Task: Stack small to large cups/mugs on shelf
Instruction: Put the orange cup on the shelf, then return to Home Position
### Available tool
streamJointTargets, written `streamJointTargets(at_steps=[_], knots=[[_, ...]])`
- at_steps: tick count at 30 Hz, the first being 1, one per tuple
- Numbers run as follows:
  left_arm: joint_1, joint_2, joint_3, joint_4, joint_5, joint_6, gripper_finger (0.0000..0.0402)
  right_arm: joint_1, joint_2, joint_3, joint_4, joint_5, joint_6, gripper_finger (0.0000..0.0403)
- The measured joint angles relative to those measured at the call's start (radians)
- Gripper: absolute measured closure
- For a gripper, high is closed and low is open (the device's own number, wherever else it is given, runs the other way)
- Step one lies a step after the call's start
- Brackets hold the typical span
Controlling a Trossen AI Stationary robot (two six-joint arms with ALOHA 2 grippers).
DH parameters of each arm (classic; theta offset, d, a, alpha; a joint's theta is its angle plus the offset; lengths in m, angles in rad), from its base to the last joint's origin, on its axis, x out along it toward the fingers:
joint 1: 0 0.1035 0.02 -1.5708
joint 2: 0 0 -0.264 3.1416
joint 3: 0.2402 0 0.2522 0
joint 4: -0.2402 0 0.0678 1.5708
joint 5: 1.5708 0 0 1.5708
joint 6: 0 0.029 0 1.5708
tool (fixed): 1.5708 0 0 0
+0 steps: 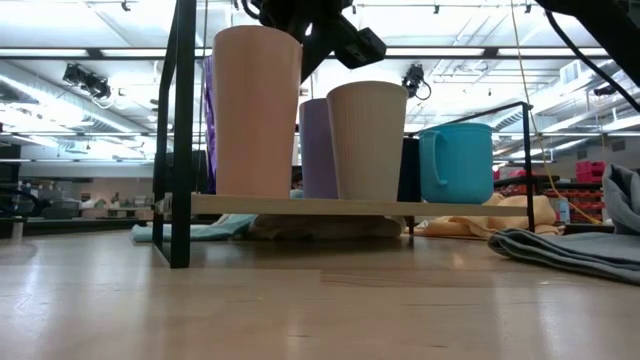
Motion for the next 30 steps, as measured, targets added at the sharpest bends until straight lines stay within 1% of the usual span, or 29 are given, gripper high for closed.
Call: streamJointTargets(at_steps=[5,12,18,24,30], knots=[[0.0,0.0,0.0,0.0,0.0,0.0,0.0332,-0.001,0.0,0.0,0.013,-0.008,-0.019,0.0321],[0.0,0.0,0.0,0.0,0.0,0.001,0.0324,-0.002,0.0,0.0,0.034,-0.017,-0.025,0.0284],[0.0,0.0,0.0,0.0,0.0,0.001,0.0331,-0.006,0.0,0.0,0.034,-0.017,-0.022,0.0261],[0.0,0.0,0.0,0.0,0.0,0.001,0.0329,-0.015,-0.007,0.0,0.029,-0.014,-0.006,0.0257],[0.0,0.0,0.0,0.0,0.0,0.001,0.0323,-0.022,-0.043,0.001,0.008,-0.001,0.002,0.0257]])
